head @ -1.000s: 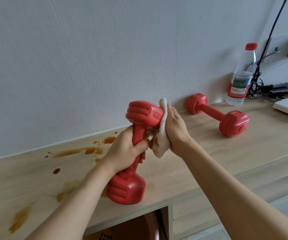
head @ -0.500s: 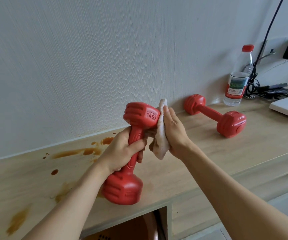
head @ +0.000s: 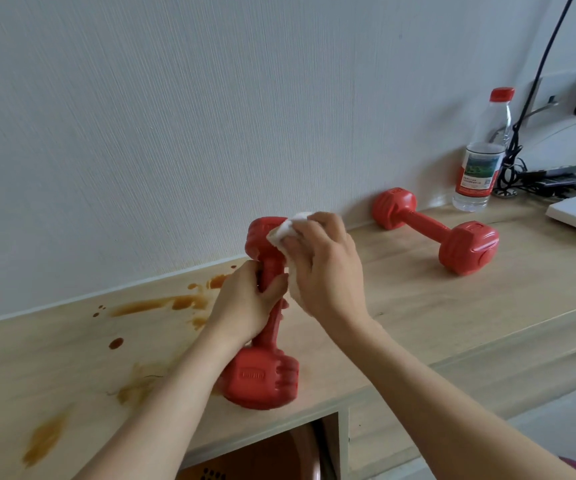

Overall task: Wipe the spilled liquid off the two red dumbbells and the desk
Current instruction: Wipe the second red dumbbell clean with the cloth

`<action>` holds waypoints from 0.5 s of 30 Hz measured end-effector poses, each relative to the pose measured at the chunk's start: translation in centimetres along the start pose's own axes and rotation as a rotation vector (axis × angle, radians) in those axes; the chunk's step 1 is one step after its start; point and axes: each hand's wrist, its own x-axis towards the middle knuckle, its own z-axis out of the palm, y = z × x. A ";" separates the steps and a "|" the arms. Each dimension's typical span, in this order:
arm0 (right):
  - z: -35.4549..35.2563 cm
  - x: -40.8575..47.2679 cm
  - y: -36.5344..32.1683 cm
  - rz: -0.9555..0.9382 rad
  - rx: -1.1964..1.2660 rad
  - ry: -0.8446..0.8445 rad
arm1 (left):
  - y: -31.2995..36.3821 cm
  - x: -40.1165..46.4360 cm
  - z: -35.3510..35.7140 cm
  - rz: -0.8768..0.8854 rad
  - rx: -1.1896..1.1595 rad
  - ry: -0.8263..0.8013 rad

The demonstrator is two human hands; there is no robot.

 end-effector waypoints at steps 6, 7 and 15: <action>-1.0 0.6 1.4 0.344 0.224 -0.079 | -0.1 -0.5 -0.4 -0.012 -0.107 0.036; -1.2 0.7 0.9 0.325 0.231 -0.068 | 0.0 -0.5 -0.4 -0.005 -0.098 0.035; -1.5 0.8 0.4 0.174 0.030 -0.073 | 0.5 -1.0 -0.4 0.019 -0.015 0.081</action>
